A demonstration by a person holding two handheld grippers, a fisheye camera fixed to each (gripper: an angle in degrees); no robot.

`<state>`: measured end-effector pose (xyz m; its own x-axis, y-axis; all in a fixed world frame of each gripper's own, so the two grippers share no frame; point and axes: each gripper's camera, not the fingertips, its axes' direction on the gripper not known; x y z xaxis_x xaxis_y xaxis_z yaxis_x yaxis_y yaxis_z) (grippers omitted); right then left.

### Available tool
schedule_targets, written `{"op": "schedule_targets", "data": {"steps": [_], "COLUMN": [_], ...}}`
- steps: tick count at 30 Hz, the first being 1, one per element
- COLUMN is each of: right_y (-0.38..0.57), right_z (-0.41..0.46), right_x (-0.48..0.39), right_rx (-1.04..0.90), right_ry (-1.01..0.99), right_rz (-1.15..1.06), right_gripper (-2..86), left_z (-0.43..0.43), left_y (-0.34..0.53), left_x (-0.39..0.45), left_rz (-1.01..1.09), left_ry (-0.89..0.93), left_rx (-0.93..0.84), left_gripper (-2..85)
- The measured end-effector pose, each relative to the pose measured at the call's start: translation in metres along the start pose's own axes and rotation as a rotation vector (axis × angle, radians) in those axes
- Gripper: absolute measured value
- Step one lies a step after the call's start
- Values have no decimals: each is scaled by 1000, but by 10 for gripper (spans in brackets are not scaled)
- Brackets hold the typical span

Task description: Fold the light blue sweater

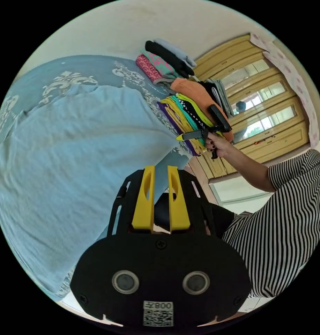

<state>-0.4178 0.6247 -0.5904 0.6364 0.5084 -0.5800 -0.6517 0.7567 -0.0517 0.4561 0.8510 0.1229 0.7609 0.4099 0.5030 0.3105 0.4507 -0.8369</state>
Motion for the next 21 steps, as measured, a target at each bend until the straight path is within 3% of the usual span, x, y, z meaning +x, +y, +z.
{"op": "schedule_targets", "data": {"steps": [5,9,11,17,21], "right_y": [1,-6,-11,-30,-72], "right_z": [-29,-43,-40,-49,-43], "right_x": [-11,-27,-37,-41,-18], "right_rx": [75,103,85,192,242], "right_ry": [-116,-190,-179,-71,-141], "right_rz": [-45,-105,-136,-165,-104], "right_gripper": [13,12,13,22,60], "left_z": [50,85,95,46,28], "left_y": [-87,-132,-148,-152,-145], "left_x": [91,129,136,103,86], "left_rz": [251,318,303,9,-118], "left_ry": [-143,-353,-463,-230,-129], "left_rx": [-36,-119,-129,71,160], "left_gripper": [96,104,66,34,31]}}
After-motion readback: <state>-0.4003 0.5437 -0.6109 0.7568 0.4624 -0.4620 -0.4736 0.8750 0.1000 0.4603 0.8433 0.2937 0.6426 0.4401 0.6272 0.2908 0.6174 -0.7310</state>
